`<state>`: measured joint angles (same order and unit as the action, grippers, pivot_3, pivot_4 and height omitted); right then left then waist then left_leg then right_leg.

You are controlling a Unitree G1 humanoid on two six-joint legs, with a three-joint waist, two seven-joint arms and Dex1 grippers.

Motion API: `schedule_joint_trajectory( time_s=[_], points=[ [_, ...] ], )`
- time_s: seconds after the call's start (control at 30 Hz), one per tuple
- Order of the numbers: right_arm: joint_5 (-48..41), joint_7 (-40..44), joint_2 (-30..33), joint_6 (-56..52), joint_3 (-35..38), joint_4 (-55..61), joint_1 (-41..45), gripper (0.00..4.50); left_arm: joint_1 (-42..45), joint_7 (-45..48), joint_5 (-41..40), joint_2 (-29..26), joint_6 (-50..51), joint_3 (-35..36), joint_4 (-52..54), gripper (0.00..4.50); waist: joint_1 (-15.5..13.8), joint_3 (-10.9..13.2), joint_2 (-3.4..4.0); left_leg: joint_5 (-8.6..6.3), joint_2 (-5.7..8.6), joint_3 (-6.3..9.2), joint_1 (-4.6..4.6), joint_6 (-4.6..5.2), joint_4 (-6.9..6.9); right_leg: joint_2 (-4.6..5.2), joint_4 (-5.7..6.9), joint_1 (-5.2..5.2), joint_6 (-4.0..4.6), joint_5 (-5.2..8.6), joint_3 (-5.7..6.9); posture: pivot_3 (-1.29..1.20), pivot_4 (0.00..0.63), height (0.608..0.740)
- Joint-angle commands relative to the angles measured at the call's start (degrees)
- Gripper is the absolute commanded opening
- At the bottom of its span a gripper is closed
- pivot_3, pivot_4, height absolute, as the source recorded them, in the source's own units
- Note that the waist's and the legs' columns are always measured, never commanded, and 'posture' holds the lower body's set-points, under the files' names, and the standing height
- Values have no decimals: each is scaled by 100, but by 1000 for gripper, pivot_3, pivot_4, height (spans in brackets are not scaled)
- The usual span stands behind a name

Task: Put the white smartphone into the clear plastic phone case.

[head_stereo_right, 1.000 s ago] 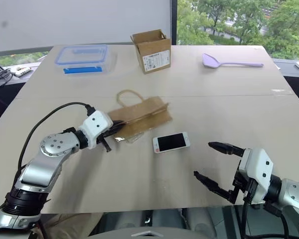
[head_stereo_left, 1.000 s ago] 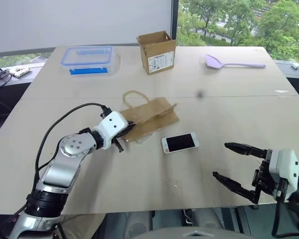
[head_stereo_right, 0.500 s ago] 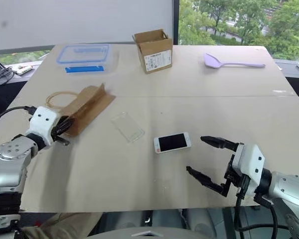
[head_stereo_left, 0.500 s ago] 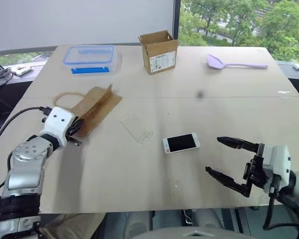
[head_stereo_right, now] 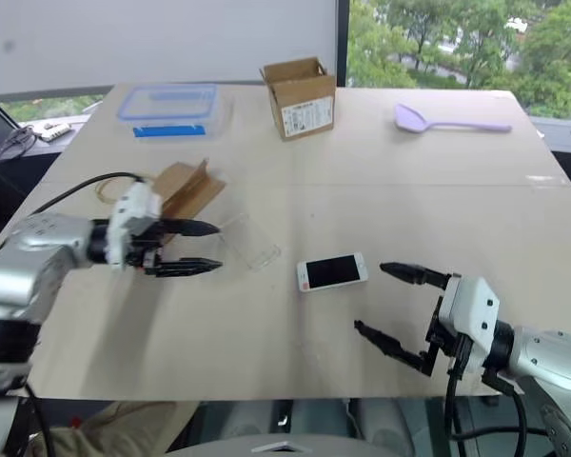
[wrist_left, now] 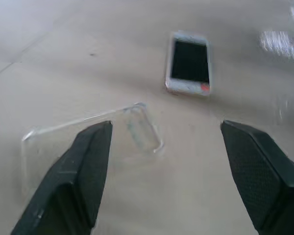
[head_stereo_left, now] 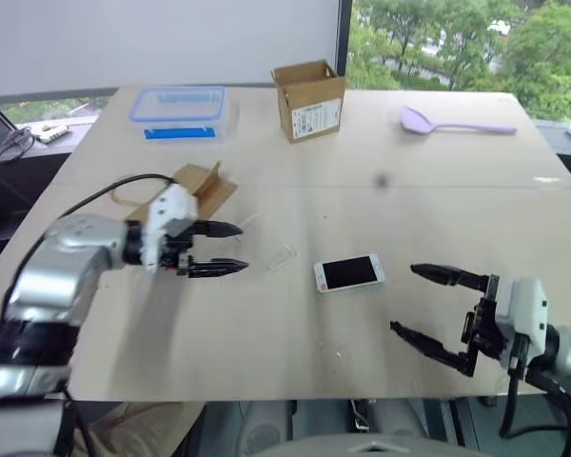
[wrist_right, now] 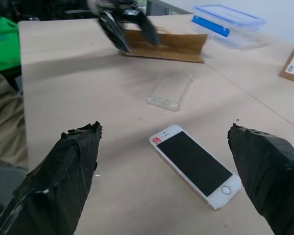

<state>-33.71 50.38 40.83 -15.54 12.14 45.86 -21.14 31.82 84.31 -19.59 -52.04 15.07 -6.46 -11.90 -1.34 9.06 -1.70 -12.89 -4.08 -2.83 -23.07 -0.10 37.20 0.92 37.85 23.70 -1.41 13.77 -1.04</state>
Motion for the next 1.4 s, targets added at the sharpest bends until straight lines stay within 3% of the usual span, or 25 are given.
schedule_joint_trajectory(
  time_s=[0.03,0.27,0.57,0.77,0.83,0.87,0.93,1.07,1.17,1.4],
  points=[
    [-120,115,101,87,253,274,-188,4500,1132,724,879,304,-1229,-944,-1478,3618,11,0,-4,0,1,2,-12,0,4,-3,-2,4,0,0,1,0,150,740],
    [-25,-117,5,90,311,585,-572,4500,2367,819,1311,682,-2920,-2570,-3645,3618,104,1,-8,-4,0,13,-69,7,17,-13,-6,50,-17,-15,2,0,150,740],
    [34,-436,-83,30,368,909,-937,4500,2591,819,887,669,-3519,-3562,-4185,3618,79,-4,-11,-4,-5,17,-62,8,25,-11,7,47,-8,0,7,0,150,740],
    [72,-508,-60,17,317,893,-915,4500,2369,819,884,591,-3865,-3680,-4081,1102,77,-10,-7,-4,-5,17,-60,8,27,-11,9,45,-8,0,7,0,150,740],
    [118,-511,-46,13,303,863,-910,4500,2257,819,795,547,-3700,-3535,-3901,153,75,-18,5,-4,-5,18,-60,8,26,-12,10,45,-7,0,7,0,150,740],
    [213,-537,-21,-10,268,844,-892,4500,2142,819,722,457,-3536,-3447,-3672,67,76,-20,8,-4,-4,17,-59,8,26,-11,11,45,-7,0,6,0,150,740],
    [332,-569,2,-42,224,827,-868,4500,1990,819,653,333,-3314,-3337,-3351,67,85,-21,8,-4,-5,15,-57,8,27,-11,13,45,-7,0,4,0,150,740],
    [354,-849,72,-537,-81,785,-571,4500,1072,661,323,-115,-1646,-2622,-1152,67,171,-20,10,-4,-7,10,-58,8,25,-8,15,46,-6,0,-1,0,150,740],
    [507,-910,65,-573,-280,717,-374,4500,658,306,244,-116,-739,-2259,-134,67,170,-19,7,-4,-5,12,-62,8,25,-5,13,47,-7,0,2,0,150,740],
    [1340,-1276,-13,-495,-880,424,341,4500,119,-245,546,14,-28,-1811,677,67,149,-20,5,-3,-5,21,-59,8,31,-12,17,46,-8,1,9,0,150,740]
  ],
)
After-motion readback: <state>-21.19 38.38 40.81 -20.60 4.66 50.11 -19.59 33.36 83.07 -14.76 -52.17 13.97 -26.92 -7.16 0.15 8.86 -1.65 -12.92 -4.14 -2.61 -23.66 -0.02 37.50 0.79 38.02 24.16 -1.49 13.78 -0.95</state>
